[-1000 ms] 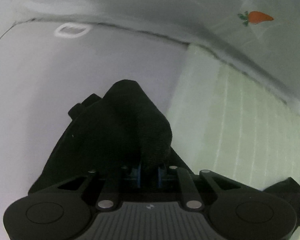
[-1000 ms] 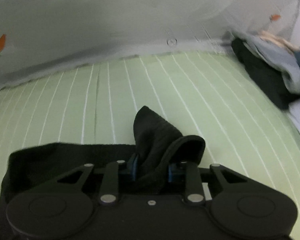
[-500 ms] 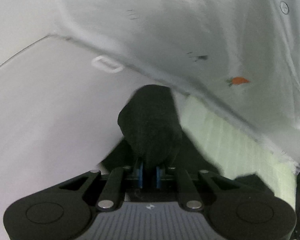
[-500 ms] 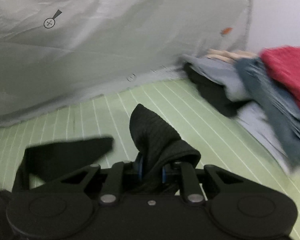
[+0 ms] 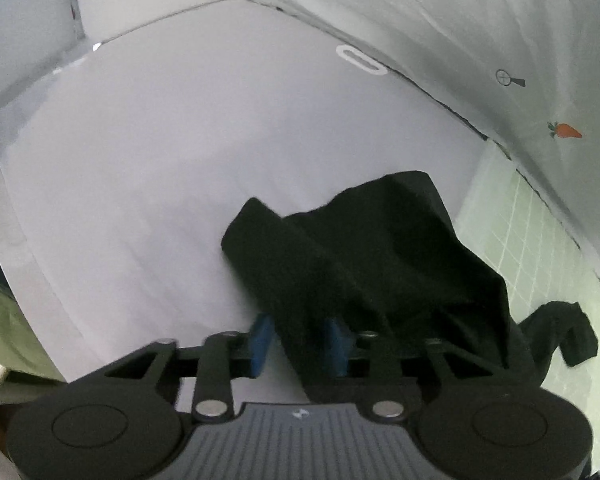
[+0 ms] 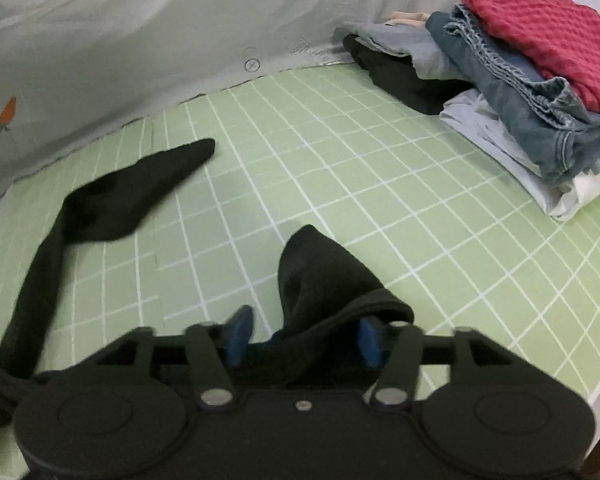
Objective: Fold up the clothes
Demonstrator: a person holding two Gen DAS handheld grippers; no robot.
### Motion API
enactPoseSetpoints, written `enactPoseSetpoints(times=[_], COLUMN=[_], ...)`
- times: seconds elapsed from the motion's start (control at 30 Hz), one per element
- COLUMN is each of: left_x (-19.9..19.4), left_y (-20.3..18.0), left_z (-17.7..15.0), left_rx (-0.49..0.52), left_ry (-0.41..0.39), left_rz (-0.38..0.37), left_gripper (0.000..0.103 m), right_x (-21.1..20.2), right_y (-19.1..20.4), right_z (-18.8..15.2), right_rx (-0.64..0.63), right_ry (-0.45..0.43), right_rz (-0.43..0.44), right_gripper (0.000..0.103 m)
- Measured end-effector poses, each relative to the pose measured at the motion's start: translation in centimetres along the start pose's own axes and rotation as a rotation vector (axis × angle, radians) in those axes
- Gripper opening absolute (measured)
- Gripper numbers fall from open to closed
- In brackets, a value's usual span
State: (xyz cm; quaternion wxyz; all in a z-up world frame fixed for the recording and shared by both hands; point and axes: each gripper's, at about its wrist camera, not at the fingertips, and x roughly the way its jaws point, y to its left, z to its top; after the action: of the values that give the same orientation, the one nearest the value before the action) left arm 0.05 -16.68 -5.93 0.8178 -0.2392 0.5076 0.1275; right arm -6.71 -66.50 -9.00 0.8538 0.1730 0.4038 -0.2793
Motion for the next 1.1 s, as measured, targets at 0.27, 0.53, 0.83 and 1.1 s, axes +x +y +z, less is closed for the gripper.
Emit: enactPoseSetpoints(times=[0.27,0.53,0.83,1.1], left_x=[3.0,6.8,9.8,10.7], left_y=[-0.9,-1.3,-2.2,-4.2], left_z=[-0.6,0.8,2.0,1.6], left_rx=[-0.007,-0.007,0.055,0.114], left_ry=[0.071,0.153,0.212,0.216], left_rz=[-0.003,0.041,0.076,0.115], left_gripper=[0.055,0.055,0.066,0.076], right_x=[1.0,2.5,3.5,6.9], right_y=[-1.4,-1.2,7.8,15.9], right_z=[-1.0,-0.1,12.3,20.7], right_rx=[0.129,0.187,-0.094,-0.144], right_ry=[0.093,0.102,-0.133,-0.268], right_rz=[-0.033,0.066,0.193,0.367], right_gripper=[0.08,0.035,0.022,0.057])
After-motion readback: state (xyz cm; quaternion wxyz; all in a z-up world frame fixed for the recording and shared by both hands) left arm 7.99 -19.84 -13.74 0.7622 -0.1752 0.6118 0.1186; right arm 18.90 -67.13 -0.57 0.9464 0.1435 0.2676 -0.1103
